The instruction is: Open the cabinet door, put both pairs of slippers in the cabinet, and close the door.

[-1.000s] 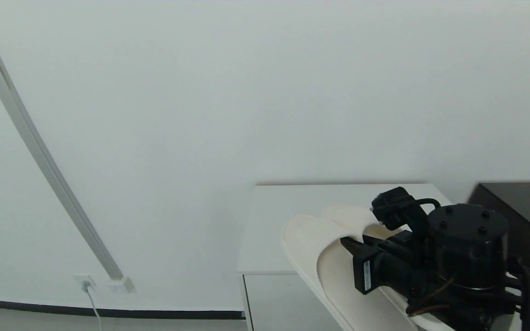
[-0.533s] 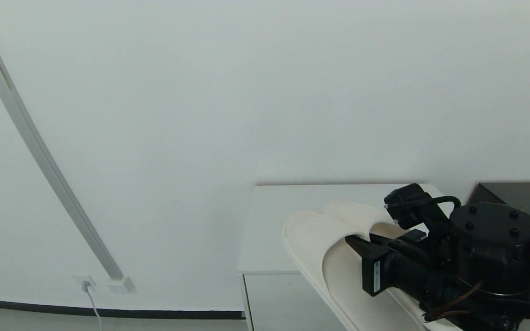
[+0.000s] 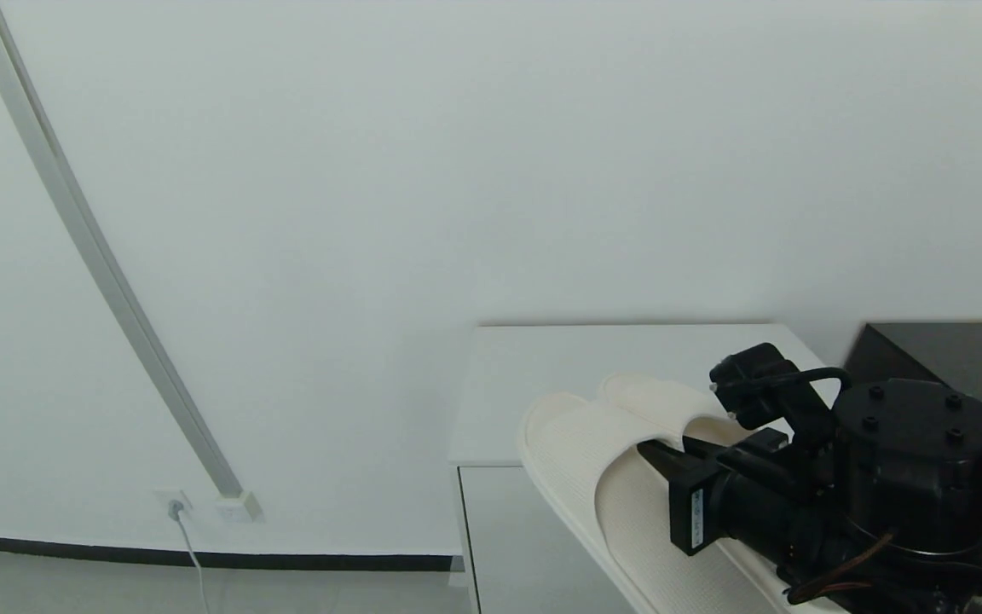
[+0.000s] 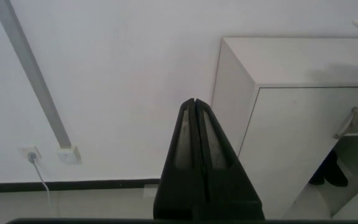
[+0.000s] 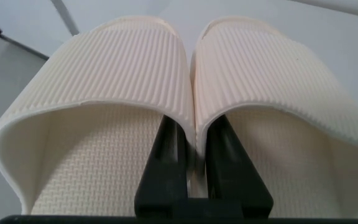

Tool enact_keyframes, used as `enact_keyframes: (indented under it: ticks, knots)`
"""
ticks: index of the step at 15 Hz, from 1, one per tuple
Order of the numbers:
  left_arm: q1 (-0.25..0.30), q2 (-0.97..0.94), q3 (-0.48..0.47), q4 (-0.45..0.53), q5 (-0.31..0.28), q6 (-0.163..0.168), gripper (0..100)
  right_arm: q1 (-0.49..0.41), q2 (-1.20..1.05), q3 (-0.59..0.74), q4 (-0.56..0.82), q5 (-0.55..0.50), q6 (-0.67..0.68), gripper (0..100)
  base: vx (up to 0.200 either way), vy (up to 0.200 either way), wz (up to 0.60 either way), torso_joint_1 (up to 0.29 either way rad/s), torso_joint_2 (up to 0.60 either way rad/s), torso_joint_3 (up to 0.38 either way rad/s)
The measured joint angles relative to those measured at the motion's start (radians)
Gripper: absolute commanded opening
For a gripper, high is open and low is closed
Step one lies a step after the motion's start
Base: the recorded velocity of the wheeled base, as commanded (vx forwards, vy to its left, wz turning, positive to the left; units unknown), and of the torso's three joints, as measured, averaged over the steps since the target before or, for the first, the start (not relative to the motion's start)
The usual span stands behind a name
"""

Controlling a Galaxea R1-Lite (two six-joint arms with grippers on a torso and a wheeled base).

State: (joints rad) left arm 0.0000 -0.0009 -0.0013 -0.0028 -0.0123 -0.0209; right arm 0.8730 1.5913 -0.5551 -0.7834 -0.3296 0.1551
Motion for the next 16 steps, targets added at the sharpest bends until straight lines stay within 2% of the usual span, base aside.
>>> enact_keyframes:
  ticks: [3,13,16]
  knots:
    - [0.0,0.0,0.0,0.0,0.0,0.001,0,0.0,0.003,0.0,-0.001,-0.001,0.0,0,-0.2,0.0,0.0,0.002,0.0,0.007]
    - [0.0,0.0,0.0,0.0,0.0,0.003,0,-0.001,0.019,0.001,-0.001,-0.011,0.0,0,0.0,0.0,0.0,0.0,0.0,0.0]
    - [0.0,0.0,0.0,0.0,0.0,0.006,0,0.0,0.02,0.001,-0.001,-0.011,0.0,0,0.0,-0.2,0.0,-0.001,0.0,-0.001]
